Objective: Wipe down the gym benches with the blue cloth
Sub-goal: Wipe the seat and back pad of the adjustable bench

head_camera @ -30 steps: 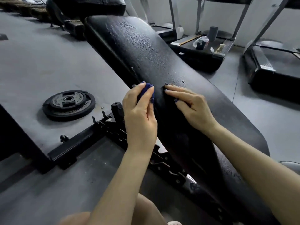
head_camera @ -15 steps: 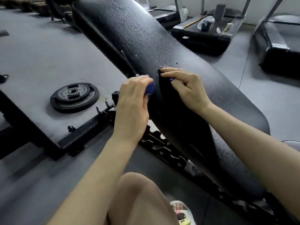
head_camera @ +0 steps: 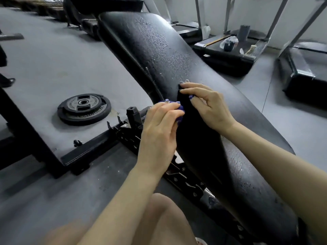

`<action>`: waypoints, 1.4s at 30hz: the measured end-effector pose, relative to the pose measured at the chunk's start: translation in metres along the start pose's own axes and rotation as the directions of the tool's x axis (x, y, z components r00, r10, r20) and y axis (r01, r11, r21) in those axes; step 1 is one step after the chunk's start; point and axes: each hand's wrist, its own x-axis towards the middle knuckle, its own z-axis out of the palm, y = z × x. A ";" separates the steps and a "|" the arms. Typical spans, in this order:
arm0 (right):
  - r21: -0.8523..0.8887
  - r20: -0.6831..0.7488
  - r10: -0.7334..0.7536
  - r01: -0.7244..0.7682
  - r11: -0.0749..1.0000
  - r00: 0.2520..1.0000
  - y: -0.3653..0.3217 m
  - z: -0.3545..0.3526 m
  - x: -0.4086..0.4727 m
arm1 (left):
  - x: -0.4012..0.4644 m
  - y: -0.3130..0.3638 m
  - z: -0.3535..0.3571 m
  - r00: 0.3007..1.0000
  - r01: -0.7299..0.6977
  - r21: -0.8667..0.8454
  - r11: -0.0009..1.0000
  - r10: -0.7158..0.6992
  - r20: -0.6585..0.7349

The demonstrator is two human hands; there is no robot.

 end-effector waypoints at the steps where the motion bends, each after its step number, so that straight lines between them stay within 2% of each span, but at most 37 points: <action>1: -0.001 0.011 0.001 -0.001 1.000 1.000 -0.001 0.000 0.006 | 0.010 -0.007 -0.002 0.999 0.033 -0.015 0.999 -0.033 -0.008; 7: 0.027 0.006 0.009 -0.009 1.000 1.000 -0.010 0.011 0.057 | 0.059 -0.046 -0.005 0.985 0.132 -0.046 0.990 -0.136 -0.102; 12: 0.049 0.001 -0.033 0.032 0.998 0.999 -0.014 0.026 0.085 | 0.036 -0.034 0.008 0.923 0.254 -0.205 0.945 -0.300 -0.240; 14: 0.041 0.019 -0.046 0.045 0.998 0.999 -0.014 0.034 0.089 | 0.031 -0.032 0.010 0.913 0.252 -0.249 0.935 -0.316 -0.259; 23: 0.136 -0.101 0.045 -0.031 0.990 0.994 -0.010 0.042 0.103 | 0.106 -0.095 -0.019 0.913 0.197 -0.173 0.965 -0.245 -0.327; 25: 0.119 -0.093 0.031 -0.020 0.993 0.995 -0.009 0.042 0.103 | 0.094 -0.089 -0.013 0.926 0.176 -0.160 0.971 -0.218 -0.307; 29: 0.089 -0.096 0.007 0.002 0.996 0.995 -0.009 0.043 0.102 | 0.057 -0.065 0.000 0.979 0.069 -0.148 0.987 -0.095 -0.179; 32: 0.081 -0.086 0.002 0.005 0.997 0.996 -0.011 0.043 0.102 | 0.072 -0.078 -0.009 0.992 -0.035 -0.105 0.994 0.021 -0.128; 37: 0.094 -0.095 0.031 -0.022 0.995 0.995 -0.013 0.042 0.100 | 0.107 -0.099 -0.022 0.971 0.073 -0.056 0.996 -0.083 -0.226; 42: 0.103 -0.099 0.022 -0.012 0.995 0.995 -0.015 0.041 0.100 | 0.061 -0.078 -0.005 0.994 -0.040 -0.062 0.997 0.033 -0.108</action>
